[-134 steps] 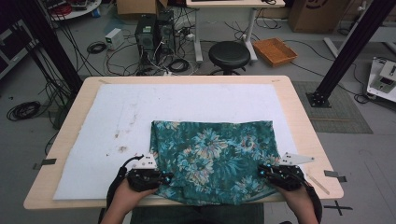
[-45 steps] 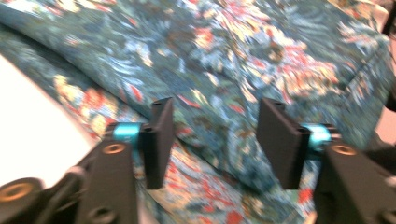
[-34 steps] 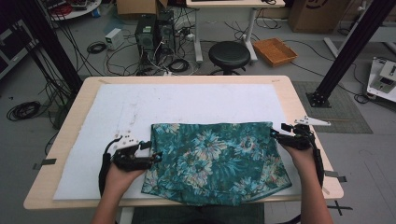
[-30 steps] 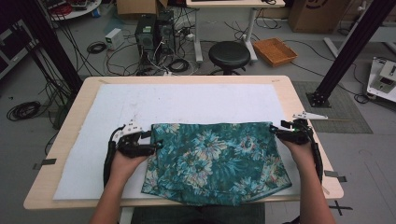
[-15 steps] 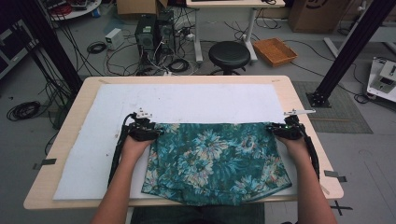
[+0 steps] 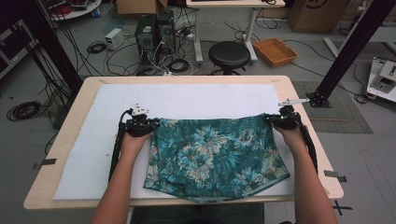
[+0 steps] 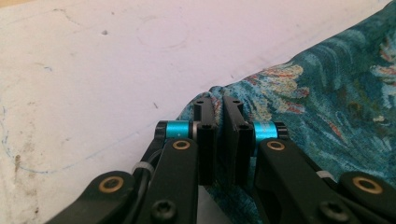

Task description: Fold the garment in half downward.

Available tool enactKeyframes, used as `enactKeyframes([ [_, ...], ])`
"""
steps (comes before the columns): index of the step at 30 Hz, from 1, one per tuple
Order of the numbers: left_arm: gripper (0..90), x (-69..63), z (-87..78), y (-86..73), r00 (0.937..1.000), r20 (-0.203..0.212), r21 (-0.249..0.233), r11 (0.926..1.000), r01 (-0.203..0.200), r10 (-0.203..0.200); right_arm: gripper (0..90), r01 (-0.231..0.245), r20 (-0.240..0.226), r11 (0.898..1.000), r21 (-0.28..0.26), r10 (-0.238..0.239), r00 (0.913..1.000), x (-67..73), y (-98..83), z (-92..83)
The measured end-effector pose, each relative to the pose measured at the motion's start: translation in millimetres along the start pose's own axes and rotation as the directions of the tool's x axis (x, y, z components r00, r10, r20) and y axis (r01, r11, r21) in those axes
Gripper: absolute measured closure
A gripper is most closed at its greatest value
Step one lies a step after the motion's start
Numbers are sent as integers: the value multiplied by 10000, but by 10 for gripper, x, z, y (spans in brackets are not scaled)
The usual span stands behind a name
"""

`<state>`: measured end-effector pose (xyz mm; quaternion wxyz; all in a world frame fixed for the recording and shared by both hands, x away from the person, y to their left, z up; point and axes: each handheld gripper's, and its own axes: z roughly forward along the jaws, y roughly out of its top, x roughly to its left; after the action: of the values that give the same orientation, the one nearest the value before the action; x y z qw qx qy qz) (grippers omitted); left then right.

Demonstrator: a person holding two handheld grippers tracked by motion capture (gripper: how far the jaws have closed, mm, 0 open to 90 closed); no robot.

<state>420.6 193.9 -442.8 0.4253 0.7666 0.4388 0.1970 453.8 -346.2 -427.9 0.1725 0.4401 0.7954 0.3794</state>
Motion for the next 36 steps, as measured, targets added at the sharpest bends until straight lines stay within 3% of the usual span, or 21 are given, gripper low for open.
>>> enactKeyframes([
  [4, 837, 52, 50, 6, 10000, 81, 235, 9997, -33, 31, 889, -115, 8, 9999, -86, 115, 9999, -14, 66, 55],
  [6, 753, 52, 47, 20, 10000, -23, 278, 9996, 19, -18, 849, -178, -10, 9998, -124, 178, 9998, -16, 60, 65],
  [9, 549, 84, -29, 23, 9992, 59, 236, 9989, 399, -400, 633, -541, -137, 9985, -54, 540, 9984, -19, 31, 34],
  [11, 483, 84, -122, 9, 9988, 94, 136, 9987, 488, -489, 515, -643, -182, 9978, -176, 640, 9978, -8, 6, -16],
  [15, 376, 41, -332, -27, 9985, 271, 119, 9988, 474, -477, 366, -744, -283, 9959, -506, 730, 9969, 58, -73, -166],
  [20, 330, -56, -576, -95, 9979, 598, -134, 9996, 261, -253, 289, -985, -613, 9902, -987, 928, 9938, 164, -184, -366],
  [22, 310, -94, -645, -114, 9974, 698, -45, 9998, 172, -168, 271, -891, -729, 9892, -1168, 809, 9941, 217, -216, -441],
  [24, 243, -135, -718, -137, 9971, 753, -338, 9993, 168, -142, 253, -757, -681, 9882, -1333, 671, 9954, 275, -243, -515],
  [26, 235, -181, -781, -158, 9970, 768, -513, 9986, 124, -85, 248, -621, -597, 9887, -1361, 543, 9967, 316, -260, -565],
  [36, 229, -397, -860, -318, 9900, 1409, -423, 9991, -52, 111, 233, -477, -614, 9874, -1508, 388, 9974, 425, -374, -645],
])
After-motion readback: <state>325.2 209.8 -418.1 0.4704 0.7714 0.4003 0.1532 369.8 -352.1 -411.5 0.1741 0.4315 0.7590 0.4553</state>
